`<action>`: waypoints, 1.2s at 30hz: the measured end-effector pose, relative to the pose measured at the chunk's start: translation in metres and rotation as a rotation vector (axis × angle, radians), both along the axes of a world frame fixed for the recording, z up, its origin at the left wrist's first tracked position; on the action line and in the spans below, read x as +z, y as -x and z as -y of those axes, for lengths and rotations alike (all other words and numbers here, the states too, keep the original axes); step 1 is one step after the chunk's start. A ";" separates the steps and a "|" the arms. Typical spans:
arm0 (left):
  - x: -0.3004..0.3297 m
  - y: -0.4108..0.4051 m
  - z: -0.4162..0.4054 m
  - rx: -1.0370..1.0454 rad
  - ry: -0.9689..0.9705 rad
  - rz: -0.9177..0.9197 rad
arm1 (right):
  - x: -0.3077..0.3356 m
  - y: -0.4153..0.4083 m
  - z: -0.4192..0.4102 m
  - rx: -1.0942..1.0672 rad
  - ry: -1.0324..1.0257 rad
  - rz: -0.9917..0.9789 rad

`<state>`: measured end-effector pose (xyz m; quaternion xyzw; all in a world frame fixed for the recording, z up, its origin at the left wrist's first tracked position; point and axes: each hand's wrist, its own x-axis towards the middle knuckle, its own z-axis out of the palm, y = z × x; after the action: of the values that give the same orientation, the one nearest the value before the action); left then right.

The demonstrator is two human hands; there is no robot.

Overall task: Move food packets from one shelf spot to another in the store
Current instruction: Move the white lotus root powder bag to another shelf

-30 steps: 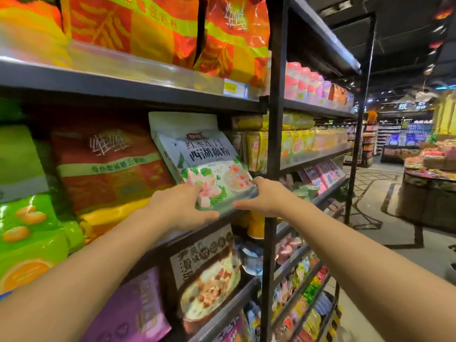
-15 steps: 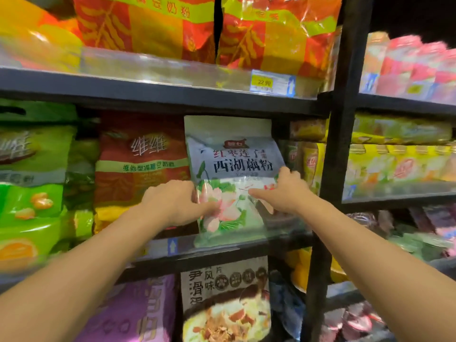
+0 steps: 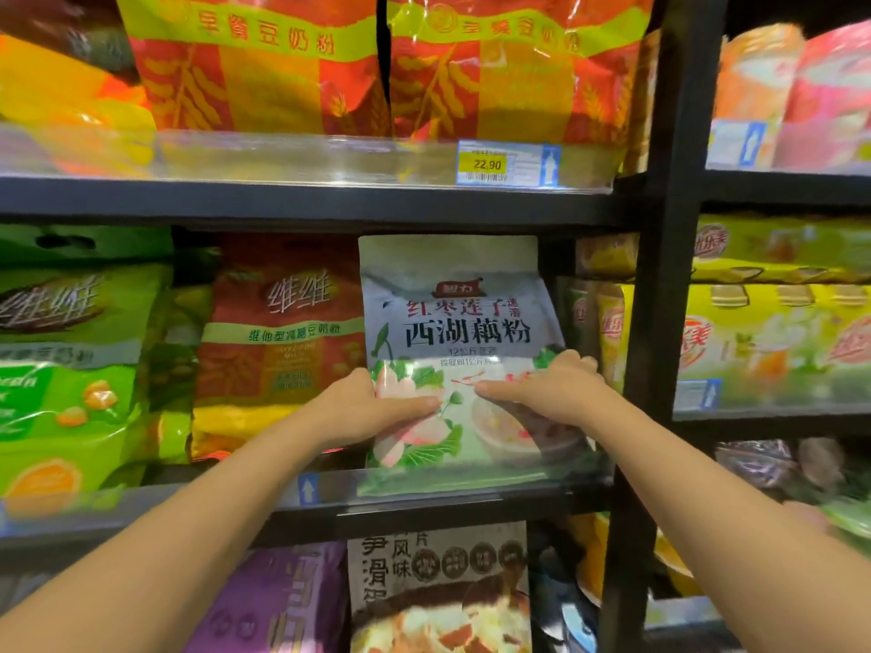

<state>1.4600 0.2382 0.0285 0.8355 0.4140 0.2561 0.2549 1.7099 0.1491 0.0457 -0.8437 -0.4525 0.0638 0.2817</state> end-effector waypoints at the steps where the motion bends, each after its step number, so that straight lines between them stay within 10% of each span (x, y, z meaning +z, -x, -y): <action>1: -0.001 -0.001 -0.002 -0.012 0.013 0.021 | 0.000 -0.003 0.000 0.013 -0.030 -0.047; 21: -0.019 0.000 -0.014 -0.304 0.141 0.292 | -0.001 0.004 0.009 0.167 -0.147 -0.116; 36: 0.024 0.033 -0.024 0.073 0.109 0.319 | 0.036 0.031 -0.001 0.168 -0.324 -0.115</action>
<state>1.4266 0.2622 0.0525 0.7533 0.4118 0.3719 0.3530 1.6784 0.1498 0.0822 -0.7414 -0.5091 0.0616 0.4328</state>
